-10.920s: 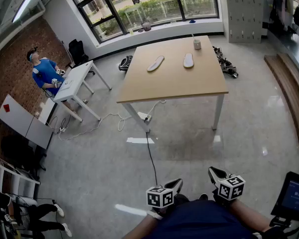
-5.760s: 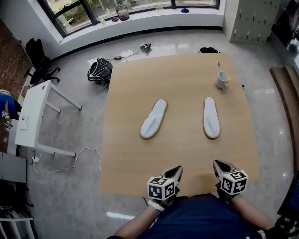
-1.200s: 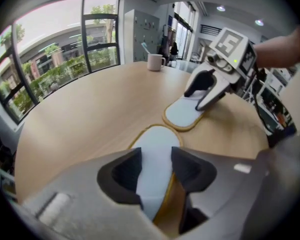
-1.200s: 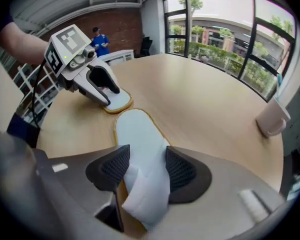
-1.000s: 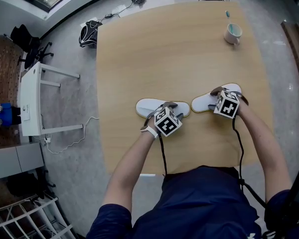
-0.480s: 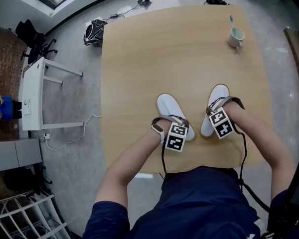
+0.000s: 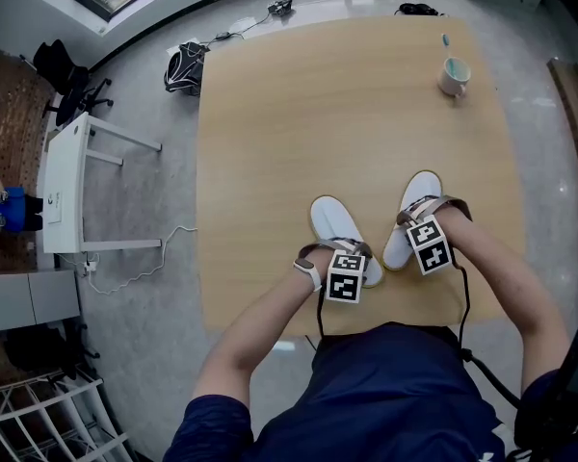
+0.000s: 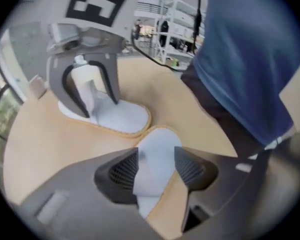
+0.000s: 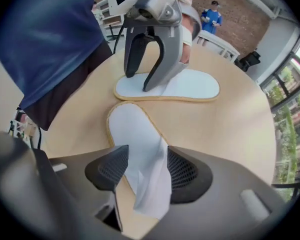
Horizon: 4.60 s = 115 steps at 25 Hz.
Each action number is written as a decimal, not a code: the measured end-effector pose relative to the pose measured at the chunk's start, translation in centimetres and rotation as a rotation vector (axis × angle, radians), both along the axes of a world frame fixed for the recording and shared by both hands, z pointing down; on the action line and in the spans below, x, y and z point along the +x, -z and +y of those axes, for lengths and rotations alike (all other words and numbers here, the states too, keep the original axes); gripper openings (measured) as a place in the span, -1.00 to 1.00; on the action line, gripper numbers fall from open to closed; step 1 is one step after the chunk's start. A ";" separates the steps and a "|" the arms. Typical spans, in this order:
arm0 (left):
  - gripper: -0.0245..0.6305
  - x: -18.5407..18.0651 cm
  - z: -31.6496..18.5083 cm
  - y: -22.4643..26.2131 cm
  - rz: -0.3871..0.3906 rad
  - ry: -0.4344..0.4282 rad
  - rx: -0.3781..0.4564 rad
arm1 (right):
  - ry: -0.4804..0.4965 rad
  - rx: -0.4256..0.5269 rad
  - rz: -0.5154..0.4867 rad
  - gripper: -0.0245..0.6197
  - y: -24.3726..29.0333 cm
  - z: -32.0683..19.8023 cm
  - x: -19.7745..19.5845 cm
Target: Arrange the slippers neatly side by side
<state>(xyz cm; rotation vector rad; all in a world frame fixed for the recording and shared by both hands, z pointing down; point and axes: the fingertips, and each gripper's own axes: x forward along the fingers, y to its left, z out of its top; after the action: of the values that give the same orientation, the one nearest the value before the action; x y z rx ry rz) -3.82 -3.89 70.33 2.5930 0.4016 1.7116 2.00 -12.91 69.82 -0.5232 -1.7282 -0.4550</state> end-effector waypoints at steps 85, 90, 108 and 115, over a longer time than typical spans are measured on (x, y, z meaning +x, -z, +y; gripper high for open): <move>-0.03 -3.1 -9.2 -0.8 0.114 1.011 0.146 | -1.321 -0.030 -0.436 -0.18 -0.2 -2.5 -2.5; -0.02 -3.1 -9.4 -0.8 0.117 1.040 0.175 | -1.326 -0.043 -0.461 -0.17 -0.2 -2.7 -2.6; -0.91 -3.7 -9.7 19.5 0.619 1.297 0.378 | -1.454 -0.241 -1.000 -0.89 17.3 -1.1 -3.4; -0.91 -1.9 -8.9 20.0 0.660 1.269 0.290 | -1.365 -0.200 -1.083 -0.89 19.9 -0.3 -3.5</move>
<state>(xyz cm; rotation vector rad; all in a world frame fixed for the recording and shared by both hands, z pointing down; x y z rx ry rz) -5.72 -12.77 50.28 2.4313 -1.2920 0.4892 -1.49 -13.24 49.92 0.9962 -2.6545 0.5542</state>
